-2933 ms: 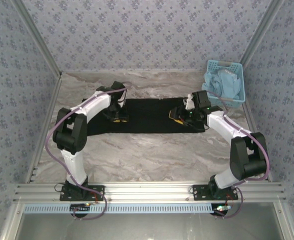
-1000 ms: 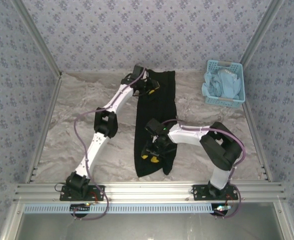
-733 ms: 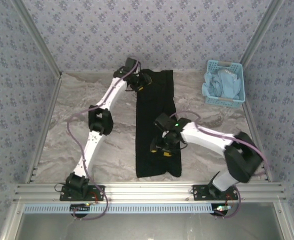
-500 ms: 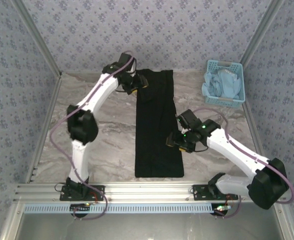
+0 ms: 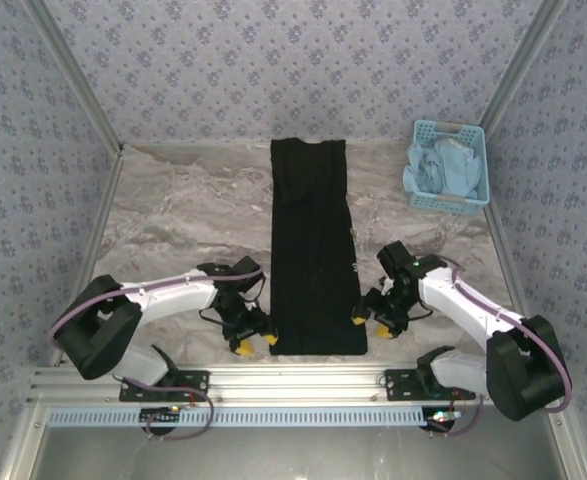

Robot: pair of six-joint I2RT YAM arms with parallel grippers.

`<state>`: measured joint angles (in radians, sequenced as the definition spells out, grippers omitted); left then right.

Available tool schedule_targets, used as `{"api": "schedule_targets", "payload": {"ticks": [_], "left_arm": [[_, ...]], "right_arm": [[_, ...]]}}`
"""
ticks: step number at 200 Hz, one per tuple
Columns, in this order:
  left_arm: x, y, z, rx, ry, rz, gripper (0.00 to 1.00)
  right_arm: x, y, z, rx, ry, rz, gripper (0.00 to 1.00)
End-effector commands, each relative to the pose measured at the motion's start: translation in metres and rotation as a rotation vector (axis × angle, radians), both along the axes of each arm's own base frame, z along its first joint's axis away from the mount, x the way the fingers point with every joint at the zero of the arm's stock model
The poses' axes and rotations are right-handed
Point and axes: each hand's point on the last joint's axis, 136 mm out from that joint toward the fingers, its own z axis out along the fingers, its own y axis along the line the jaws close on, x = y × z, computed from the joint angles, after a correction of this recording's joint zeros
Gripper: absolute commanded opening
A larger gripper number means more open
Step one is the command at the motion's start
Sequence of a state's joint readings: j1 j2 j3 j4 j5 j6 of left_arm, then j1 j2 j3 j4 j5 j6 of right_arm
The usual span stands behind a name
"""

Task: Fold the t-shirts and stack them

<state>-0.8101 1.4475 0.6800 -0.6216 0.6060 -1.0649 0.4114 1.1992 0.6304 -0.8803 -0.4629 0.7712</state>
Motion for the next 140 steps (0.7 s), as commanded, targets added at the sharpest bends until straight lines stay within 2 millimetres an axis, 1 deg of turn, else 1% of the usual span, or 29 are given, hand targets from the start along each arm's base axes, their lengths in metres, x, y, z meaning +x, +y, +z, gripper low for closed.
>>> {"api": "schedule_targets", "payload": {"ticks": [1, 19, 36, 48, 64, 75, 102, 118, 131, 140], "left_arm": [[0.016, -0.027, 0.005, -0.091, -0.038, 0.055, 0.59], [0.019, -0.036, -0.002, -0.112, -0.044, 0.075, 0.55], [0.012, -0.042, -0.009, -0.097, -0.022, 0.041, 0.50], [0.006, -0.043, -0.016, -0.081, -0.006, 0.020, 0.44], [0.003, -0.042, -0.023, -0.067, 0.007, 0.010, 0.34], [0.002, -0.043, -0.024, -0.066, 0.009, 0.003, 0.28], [0.001, -0.045, -0.025, -0.069, 0.016, -0.013, 0.15], [-0.002, -0.042, -0.025, -0.055, 0.023, -0.030, 0.07], [-0.003, -0.039, -0.023, -0.048, 0.023, -0.041, 0.04], [-0.005, -0.037, -0.022, -0.046, 0.021, -0.047, 0.02]], "right_arm": [[-0.016, 0.001, -0.008, 0.033, 0.056, 0.005, 0.59], [-0.019, 0.006, -0.014, 0.072, 0.075, -0.016, 0.58], [-0.020, 0.009, -0.019, 0.082, 0.085, -0.029, 0.57], [-0.019, 0.010, -0.021, 0.091, 0.085, -0.042, 0.53], [-0.020, 0.013, -0.025, 0.101, 0.096, -0.060, 0.50], [-0.025, 0.013, -0.028, 0.091, 0.110, -0.059, 0.47], [-0.031, 0.014, -0.037, 0.083, 0.124, -0.065, 0.44], [-0.034, 0.015, -0.041, 0.072, 0.141, -0.058, 0.43], [-0.035, 0.015, -0.043, 0.055, 0.139, -0.046, 0.42], [-0.033, 0.017, -0.043, 0.054, 0.130, -0.044, 0.40]]}}
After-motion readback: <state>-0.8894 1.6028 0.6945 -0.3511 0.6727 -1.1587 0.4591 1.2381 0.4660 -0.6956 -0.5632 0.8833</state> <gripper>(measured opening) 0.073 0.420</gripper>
